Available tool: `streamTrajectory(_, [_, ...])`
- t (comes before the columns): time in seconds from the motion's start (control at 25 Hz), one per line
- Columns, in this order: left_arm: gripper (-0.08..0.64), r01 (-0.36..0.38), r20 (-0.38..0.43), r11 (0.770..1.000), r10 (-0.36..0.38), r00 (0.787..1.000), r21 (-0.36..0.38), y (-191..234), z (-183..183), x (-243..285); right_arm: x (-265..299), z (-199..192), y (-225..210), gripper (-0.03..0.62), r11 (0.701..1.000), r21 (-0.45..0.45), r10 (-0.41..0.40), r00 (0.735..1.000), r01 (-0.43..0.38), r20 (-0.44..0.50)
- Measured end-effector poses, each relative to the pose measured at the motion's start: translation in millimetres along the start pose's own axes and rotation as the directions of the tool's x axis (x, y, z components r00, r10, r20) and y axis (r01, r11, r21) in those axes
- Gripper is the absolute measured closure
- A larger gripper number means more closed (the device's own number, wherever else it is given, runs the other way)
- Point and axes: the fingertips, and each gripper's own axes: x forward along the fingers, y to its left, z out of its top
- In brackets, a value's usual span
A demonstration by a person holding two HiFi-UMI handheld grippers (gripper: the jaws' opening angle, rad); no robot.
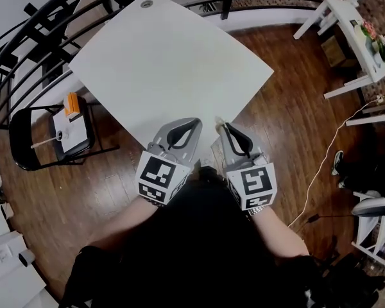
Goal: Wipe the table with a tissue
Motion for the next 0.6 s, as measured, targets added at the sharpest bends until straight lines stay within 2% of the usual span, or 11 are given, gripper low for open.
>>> streamTrajectory(0.24, [0.545,0.007,0.031,1.0,-0.007,0.999,0.012,-10.7,2.6,-19.7,-16.3,5.1,23.2,0.583,1.0,-0.026,0.014,0.999,-0.013,0.035])
streamTrajectory(0.6, [0.545,0.044,0.065,0.998,-0.047,0.997,0.047,-33.3,7.1,-35.9,-45.7,14.5,38.5,0.583,0.998,-0.052,-0.024,0.996,0.029,0.088])
